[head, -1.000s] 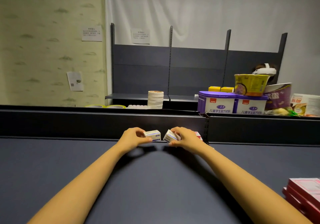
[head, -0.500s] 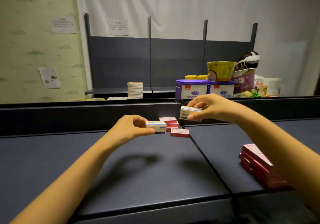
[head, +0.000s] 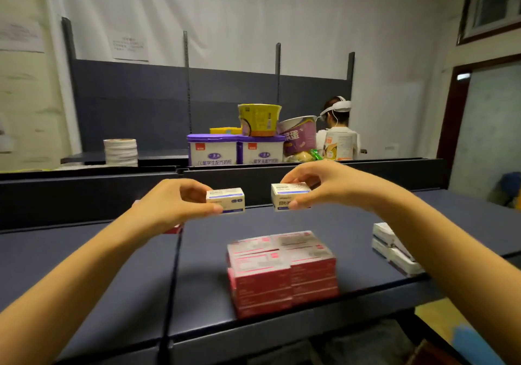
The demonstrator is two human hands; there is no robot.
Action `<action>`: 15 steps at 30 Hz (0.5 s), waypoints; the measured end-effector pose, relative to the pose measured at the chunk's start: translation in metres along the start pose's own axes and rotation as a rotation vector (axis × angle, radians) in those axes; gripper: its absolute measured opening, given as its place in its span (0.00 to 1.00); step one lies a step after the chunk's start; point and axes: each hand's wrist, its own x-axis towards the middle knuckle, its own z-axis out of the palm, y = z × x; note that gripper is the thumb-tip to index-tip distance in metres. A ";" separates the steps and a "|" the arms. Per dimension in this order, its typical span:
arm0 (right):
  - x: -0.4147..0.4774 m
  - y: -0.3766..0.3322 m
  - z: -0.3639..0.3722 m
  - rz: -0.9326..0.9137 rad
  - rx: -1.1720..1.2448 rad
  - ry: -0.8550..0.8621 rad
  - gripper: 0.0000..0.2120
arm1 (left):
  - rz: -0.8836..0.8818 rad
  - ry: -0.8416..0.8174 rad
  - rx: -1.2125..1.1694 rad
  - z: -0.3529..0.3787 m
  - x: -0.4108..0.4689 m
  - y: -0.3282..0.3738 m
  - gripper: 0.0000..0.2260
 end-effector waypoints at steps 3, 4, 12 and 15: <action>-0.016 0.046 -0.037 -0.055 -0.028 -0.019 0.16 | 0.013 0.040 0.003 0.045 0.004 0.036 0.13; -0.021 0.061 -0.048 -0.065 -0.031 -0.032 0.16 | 0.019 0.050 -0.001 0.059 0.005 0.050 0.13; -0.045 0.177 -0.117 -0.033 -0.005 -0.152 0.18 | 0.000 -0.065 0.061 0.173 0.025 0.140 0.13; -0.049 0.207 -0.130 -0.005 0.018 -0.171 0.17 | -0.028 -0.119 0.067 0.208 0.037 0.151 0.14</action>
